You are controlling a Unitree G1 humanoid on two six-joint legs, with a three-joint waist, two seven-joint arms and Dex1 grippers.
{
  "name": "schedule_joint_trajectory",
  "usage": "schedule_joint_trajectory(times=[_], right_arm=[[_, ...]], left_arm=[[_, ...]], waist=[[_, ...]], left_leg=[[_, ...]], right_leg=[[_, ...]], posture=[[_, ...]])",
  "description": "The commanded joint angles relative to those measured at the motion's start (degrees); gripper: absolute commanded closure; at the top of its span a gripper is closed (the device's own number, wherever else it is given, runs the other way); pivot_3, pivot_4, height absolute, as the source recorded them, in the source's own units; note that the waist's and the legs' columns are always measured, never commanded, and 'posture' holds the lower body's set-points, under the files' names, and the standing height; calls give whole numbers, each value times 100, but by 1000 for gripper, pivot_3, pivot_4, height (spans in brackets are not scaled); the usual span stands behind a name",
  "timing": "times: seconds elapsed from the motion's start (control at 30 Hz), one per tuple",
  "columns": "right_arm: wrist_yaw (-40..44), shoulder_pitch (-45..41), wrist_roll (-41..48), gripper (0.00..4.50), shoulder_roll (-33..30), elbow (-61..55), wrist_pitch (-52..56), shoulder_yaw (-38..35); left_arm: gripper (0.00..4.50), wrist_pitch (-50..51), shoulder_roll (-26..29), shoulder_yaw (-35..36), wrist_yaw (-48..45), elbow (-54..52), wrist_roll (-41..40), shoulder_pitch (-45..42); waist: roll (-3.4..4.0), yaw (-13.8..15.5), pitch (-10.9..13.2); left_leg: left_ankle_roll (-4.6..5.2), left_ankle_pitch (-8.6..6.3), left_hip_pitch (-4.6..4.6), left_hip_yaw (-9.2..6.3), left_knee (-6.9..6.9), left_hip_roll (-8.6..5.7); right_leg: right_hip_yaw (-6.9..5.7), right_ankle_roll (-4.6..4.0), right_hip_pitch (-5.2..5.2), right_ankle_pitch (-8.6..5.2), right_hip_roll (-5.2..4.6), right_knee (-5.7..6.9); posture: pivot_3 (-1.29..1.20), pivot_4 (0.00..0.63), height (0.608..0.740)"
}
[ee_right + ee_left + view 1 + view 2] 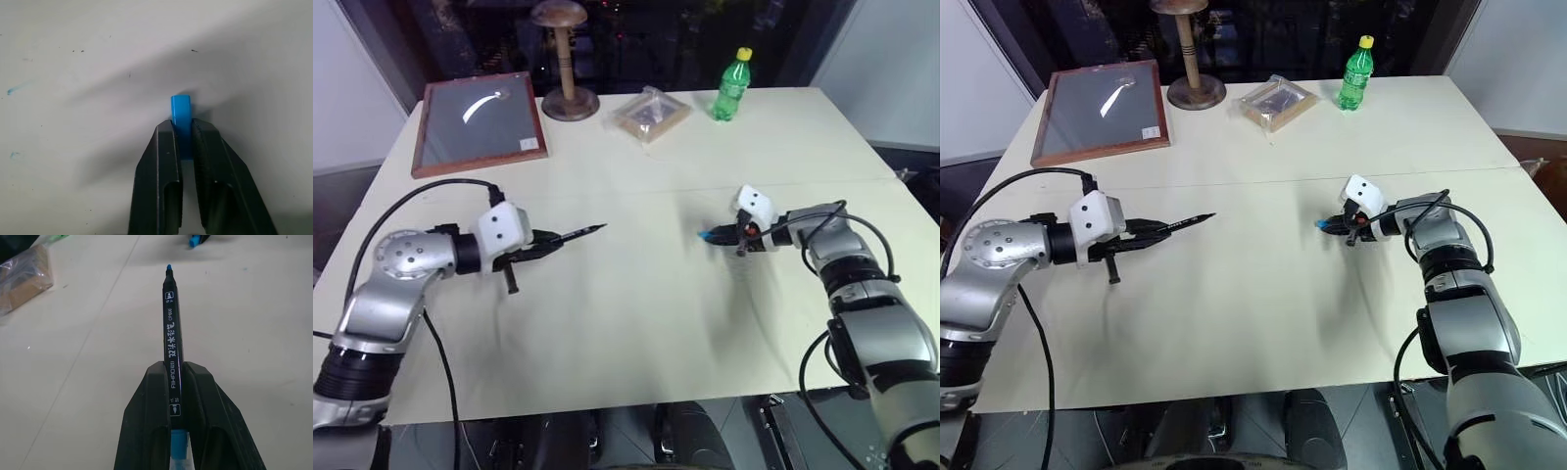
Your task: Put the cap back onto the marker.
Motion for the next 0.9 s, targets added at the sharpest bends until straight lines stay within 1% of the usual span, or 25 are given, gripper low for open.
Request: schedule_joint_trajectory(times=[0.03,0.13,0.2,0.33,0.5,0.63,0.73,0.8,0.9], right_arm=[[-17,-56,-61,4487,49,27,-6,-53],[-41,-1,-83,4487,37,-126,-33,-49],[8,65,-53,4487,2,-435,-50,-51],[120,271,-93,4487,-181,-1600,-75,30],[225,527,-137,4487,-397,-3410,304,121],[226,695,-246,4487,-513,-4470,657,265],[79,747,-487,4487,-570,-4932,807,438],[65,804,-495,4487,-570,-5210,992,478],[-48,833,-543,4487,-528,-5467,1215,523]], left_arm=[[4500,-33,105,215,30,-162,-103,-10],[4500,-111,100,174,-19,-68,-99,-77],[4500,-229,55,92,-92,78,-87,-177],[4500,-658,-72,-206,-286,570,82,-497],[4500,-1288,-342,-694,-516,1282,396,-1134],[4500,-1641,-582,-981,-637,1651,564,-1537],[4500,-2001,-681,-1179,-635,1965,850,-1784],[4500,-2263,-736,-1238,-502,2173,1061,-1926],[4500,-2406,-813,-1241,-444,2315,1143,-2034]], waist=[[0,-1,0],[0,-1,0],[0,0,0],[6,17,4],[10,31,6],[10,38,6],[10,36,6],[10,35,6],[10,35,6]], left_leg=[[0,0,0,0,0,0],[0,0,0,0,0,0],[-1,0,0,0,0,0],[-1,1,-2,2,0,0],[-1,1,-5,7,1,0],[-1,0,-6,6,2,0],[0,0,-6,9,1,-1],[0,0,-6,9,1,0],[0,0,-7,10,1,0]], right_leg=[[0,0,0,0,0,0],[0,0,0,0,0,1],[0,0,0,0,0,1],[0,0,-6,0,0,4],[1,0,-13,0,0,8],[0,0,-13,0,1,9],[0,0,-14,0,2,8],[0,0,-16,0,3,9],[0,0,-17,0,3,9]], posture=[[0,150,740],[0,150,740],[0,150,740],[0,150,740],[0,150,740],[0,150,740],[0,150,740],[0,150,740],[0,150,740]])
